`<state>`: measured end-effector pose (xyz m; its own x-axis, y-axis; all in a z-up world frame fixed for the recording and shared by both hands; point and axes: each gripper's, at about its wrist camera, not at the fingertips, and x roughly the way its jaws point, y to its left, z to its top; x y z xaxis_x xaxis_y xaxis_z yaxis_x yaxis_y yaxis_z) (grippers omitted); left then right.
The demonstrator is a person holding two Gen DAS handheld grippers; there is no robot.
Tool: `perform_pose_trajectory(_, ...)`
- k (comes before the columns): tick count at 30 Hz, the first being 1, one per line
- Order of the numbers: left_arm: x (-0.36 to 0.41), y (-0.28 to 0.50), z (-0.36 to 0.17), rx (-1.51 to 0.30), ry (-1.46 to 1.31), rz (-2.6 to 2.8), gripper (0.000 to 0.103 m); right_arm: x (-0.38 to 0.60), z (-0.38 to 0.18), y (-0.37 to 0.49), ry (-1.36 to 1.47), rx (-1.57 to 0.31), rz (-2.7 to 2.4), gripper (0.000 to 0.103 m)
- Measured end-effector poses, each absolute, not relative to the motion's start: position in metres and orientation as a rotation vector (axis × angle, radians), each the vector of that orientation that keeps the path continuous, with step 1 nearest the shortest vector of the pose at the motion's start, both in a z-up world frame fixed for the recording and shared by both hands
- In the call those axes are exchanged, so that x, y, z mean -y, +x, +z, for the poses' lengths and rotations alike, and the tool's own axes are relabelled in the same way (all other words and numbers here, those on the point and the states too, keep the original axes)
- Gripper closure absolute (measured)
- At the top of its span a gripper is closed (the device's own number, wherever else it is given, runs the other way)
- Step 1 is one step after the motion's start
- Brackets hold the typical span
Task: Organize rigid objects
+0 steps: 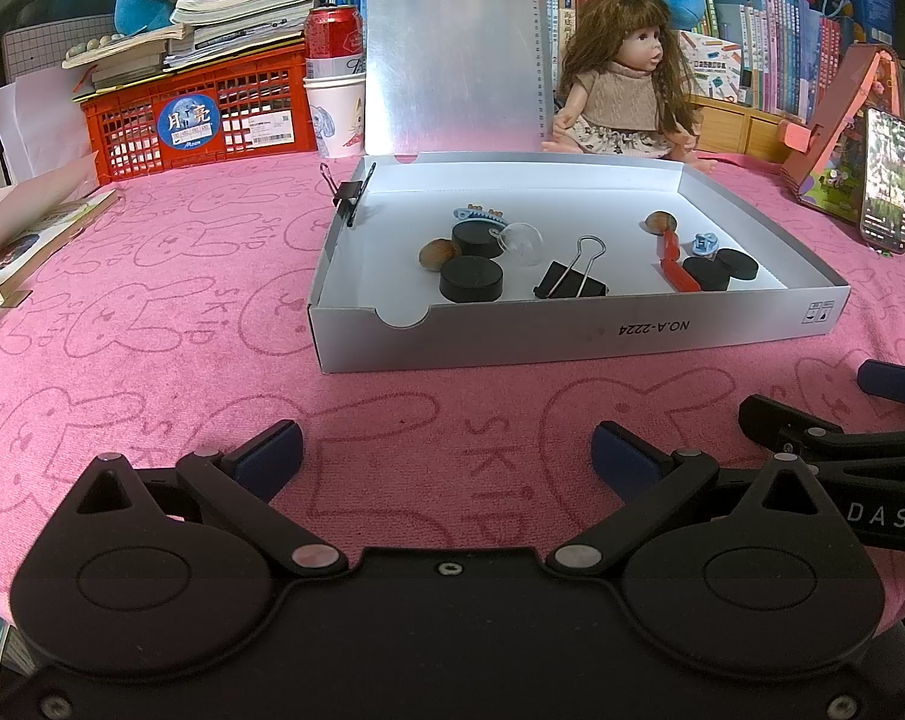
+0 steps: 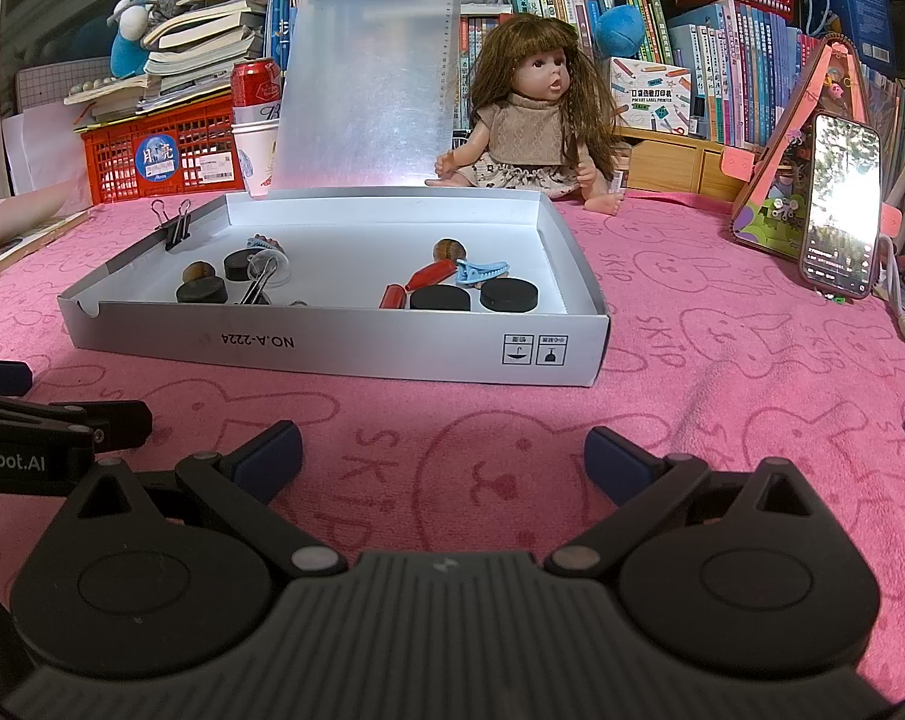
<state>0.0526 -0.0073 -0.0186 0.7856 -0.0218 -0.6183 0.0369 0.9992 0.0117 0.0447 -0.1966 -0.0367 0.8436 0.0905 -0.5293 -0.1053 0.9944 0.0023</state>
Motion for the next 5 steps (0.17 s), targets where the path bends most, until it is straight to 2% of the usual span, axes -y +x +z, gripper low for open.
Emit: perform_pose_trajectory(5,0.0064,0.0526,-0.0189,-0.663,0.023,-0.031,0.0,0.1968,-0.0366,0.0447,-0.027,-0.558,0.104,0.0)
